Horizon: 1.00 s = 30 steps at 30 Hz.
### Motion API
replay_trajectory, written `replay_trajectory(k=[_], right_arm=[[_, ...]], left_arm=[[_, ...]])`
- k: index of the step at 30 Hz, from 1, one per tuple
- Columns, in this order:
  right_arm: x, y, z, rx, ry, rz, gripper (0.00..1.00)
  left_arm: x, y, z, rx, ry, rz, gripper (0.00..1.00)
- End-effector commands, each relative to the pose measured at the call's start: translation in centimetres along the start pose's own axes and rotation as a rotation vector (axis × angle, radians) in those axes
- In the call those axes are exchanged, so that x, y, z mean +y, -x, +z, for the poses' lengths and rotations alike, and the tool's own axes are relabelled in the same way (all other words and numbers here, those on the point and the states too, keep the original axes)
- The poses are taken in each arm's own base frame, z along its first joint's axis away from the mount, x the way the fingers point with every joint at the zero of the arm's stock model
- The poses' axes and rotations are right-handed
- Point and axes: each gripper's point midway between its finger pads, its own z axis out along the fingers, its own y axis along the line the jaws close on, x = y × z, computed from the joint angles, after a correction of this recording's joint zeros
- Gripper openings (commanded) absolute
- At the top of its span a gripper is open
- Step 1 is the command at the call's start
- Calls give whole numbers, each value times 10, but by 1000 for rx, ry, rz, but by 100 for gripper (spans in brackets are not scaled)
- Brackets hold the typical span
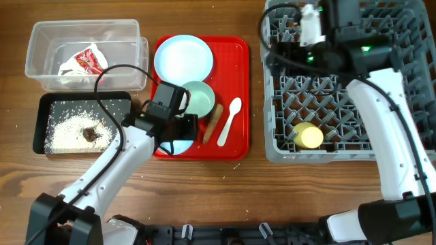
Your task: Sort waste into correct bins and load items into the dishwasher rack
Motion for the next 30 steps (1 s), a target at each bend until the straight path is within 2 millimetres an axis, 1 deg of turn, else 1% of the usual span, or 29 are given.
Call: replay_trajectory(k=[1, 2, 4, 5, 7, 9, 10, 12, 13, 14, 15, 16, 18, 19, 20, 22, 23, 25, 26, 27, 28, 30], right_arm=[[35, -9, 8, 27, 61, -30, 95], [44, -14, 13, 38, 72, -25, 94], [59, -25, 28, 59, 92, -12, 93], [64, -31, 36, 66, 98, -2, 93], [65, -38, 51, 71, 102, 32, 93], [63, -40, 57, 69, 103, 39, 93], [62, -42, 60, 72, 102, 57, 93], [63, -41, 65, 59, 108, 64, 91], [64, -38, 69, 41, 116, 71, 89], [68, -37, 72, 29, 130, 65, 86], [73, -38, 79, 17, 145, 59, 81], [79, -39, 86, 15, 156, 51, 79], [93, -43, 106, 27, 173, 1, 79], [97, -46, 117, 34, 178, -40, 79], [104, -53, 136, 53, 183, -107, 79], [106, -63, 160, 81, 180, -180, 78], [100, -76, 189, 120, 165, -258, 75], [96, -83, 204, 140, 162, -319, 72], [90, -88, 217, 153, 147, -366, 68], [85, -88, 222, 150, 124, -371, 64], [82, -88, 231, 142, 110, -391, 61], [80, -85, 239, 125, 98, -397, 56]], left_arm=[[-10, 18, -8, -44, -20, 0, 60], [-9, 18, -8, -43, -19, -1, 60], [-6, 20, -9, -48, -14, -8, 61], [-4, 21, -9, -49, -11, -16, 61], [-1, 24, -9, -61, -6, -6, 62], [-2, 29, -10, -81, -4, 44, 63], [0, 32, -10, -97, 1, 42, 65], [-1, 36, -11, -113, -4, 38, 67], [-1, 38, -11, -119, -7, 14, 71], [5, 42, -13, -127, -3, -36, 73], [12, 46, -17, -126, -1, -66, 73], [19, 50, -25, -121, -9, -102, 73], [38, 60, -43, -127, -4, -174, 72], [45, 63, -48, -137, 3, -194, 73], [53, 66, -52, -149, 11, -217, 79], [58, 65, -53, -146, 18, -230, 84], [59, 64, -53, -145, 21, -234, 94], [63, 66, -54, -155, 38, -235, 99], [67, 69, -55, -170, 63, -237, 100], [76, 73, -57, -191, 84, -269, 100], [91, 79, -61, -223, 105, -338, 100], [112, 84, -67, -256, 122, -407, 100]])
